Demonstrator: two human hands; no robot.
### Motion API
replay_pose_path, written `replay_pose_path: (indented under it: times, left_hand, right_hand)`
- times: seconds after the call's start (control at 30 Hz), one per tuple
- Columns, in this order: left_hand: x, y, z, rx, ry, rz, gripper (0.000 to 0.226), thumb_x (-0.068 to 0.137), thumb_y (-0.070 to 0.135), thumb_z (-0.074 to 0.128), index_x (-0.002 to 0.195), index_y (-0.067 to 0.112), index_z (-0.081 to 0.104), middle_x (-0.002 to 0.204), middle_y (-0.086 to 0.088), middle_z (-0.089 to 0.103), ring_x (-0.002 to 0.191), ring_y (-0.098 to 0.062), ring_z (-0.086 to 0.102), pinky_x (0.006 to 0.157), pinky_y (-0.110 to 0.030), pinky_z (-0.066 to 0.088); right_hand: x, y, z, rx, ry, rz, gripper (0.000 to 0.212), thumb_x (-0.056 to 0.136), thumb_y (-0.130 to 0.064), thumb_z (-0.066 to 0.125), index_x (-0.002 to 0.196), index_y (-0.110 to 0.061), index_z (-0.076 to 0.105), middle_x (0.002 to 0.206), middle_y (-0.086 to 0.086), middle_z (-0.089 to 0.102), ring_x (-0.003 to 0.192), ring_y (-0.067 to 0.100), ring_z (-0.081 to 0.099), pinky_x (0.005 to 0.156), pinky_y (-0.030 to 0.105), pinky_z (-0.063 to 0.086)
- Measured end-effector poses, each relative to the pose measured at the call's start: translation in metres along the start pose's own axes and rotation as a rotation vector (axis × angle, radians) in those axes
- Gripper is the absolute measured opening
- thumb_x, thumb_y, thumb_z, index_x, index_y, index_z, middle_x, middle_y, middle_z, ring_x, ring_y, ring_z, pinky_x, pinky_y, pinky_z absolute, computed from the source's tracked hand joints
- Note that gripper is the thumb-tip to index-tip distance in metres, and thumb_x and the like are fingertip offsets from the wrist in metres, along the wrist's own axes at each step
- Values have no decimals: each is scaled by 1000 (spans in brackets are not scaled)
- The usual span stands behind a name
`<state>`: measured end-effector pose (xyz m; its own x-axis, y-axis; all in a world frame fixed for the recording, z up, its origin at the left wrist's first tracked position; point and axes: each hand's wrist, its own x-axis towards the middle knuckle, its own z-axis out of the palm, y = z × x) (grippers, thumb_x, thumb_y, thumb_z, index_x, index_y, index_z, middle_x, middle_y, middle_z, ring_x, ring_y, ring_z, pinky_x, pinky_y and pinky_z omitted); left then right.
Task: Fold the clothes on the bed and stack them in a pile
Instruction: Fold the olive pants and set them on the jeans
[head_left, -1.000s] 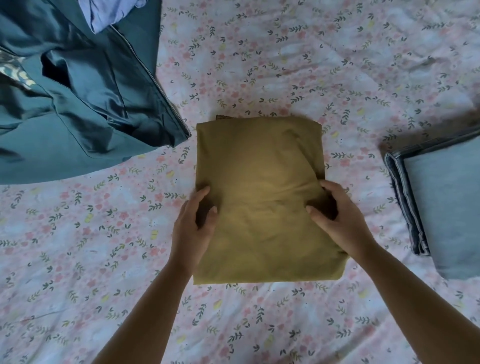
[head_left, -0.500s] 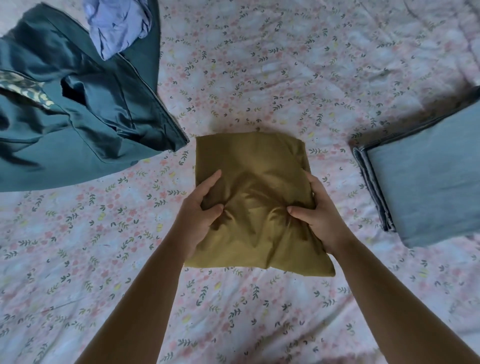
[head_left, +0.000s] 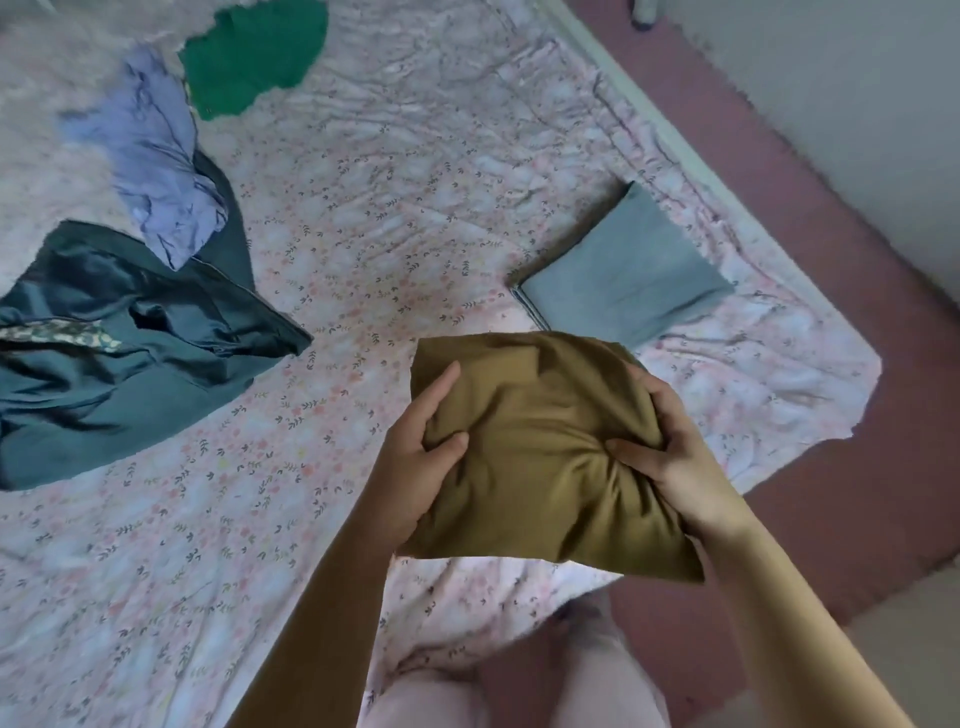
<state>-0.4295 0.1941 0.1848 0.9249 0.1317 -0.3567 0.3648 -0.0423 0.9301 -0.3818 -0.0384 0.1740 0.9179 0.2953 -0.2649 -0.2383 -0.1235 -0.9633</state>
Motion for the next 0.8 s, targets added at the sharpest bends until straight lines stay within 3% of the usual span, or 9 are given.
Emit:
replay_pose_path:
  times: [0.23, 0.4, 0.53, 0.67, 0.73, 0.8]
  left_hand:
    - [-42, 64, 115, 54, -164, 43, 63, 89, -4, 51, 119, 51, 43, 118, 34, 47, 108, 20, 47, 96, -8, 38]
    - [-64, 99, 218, 16, -226, 55, 61, 89, -6, 51, 119, 47, 47, 120, 28, 50, 108, 15, 51, 88, -6, 42]
    - [-70, 121, 297, -14, -262, 25, 59, 88, -7, 51, 120, 43, 50, 118, 25, 54, 107, 10, 55, 86, -9, 44]
    - [-52, 147, 360, -18, -293, 42, 57, 88, -7, 52, 120, 39, 51, 118, 22, 55, 104, 9, 56, 84, -8, 45]
    - [-31, 160, 387, -13, -293, 63, 57, 87, -8, 52, 119, 40, 51, 117, 21, 55, 102, 10, 57, 81, -7, 45]
    - [-3, 172, 416, -22, -287, 79, 57, 87, -7, 52, 117, 41, 51, 118, 19, 56, 103, 8, 57, 81, -7, 45]
  right_hand:
    - [-95, -28, -108, 90, 165, -51, 67, 74, 13, 62, 131, -17, 44, 125, -23, 52, 116, -6, 48, 97, 9, 37]
    - [-145, -39, -205, 145, 272, -76, 67, 72, 14, 63, 131, -13, 44, 132, -9, 51, 116, 0, 50, 97, 14, 40]
    - [-173, -50, -282, 116, 333, -89, 67, 72, 15, 63, 127, -21, 47, 127, -21, 52, 121, -1, 46, 104, 17, 35]
    - [-173, -64, -349, 117, 384, -90, 68, 74, 18, 59, 121, -29, 49, 118, -31, 55, 114, -8, 49, 95, 8, 37]
    - [-159, -72, -382, 97, 374, -101, 67, 74, 16, 61, 120, -30, 49, 117, -29, 55, 113, -6, 49, 96, 10, 37]
    - [-138, -78, -419, 74, 345, -117, 65, 70, 6, 66, 122, -30, 50, 126, -16, 54, 119, 4, 48, 102, 20, 37]
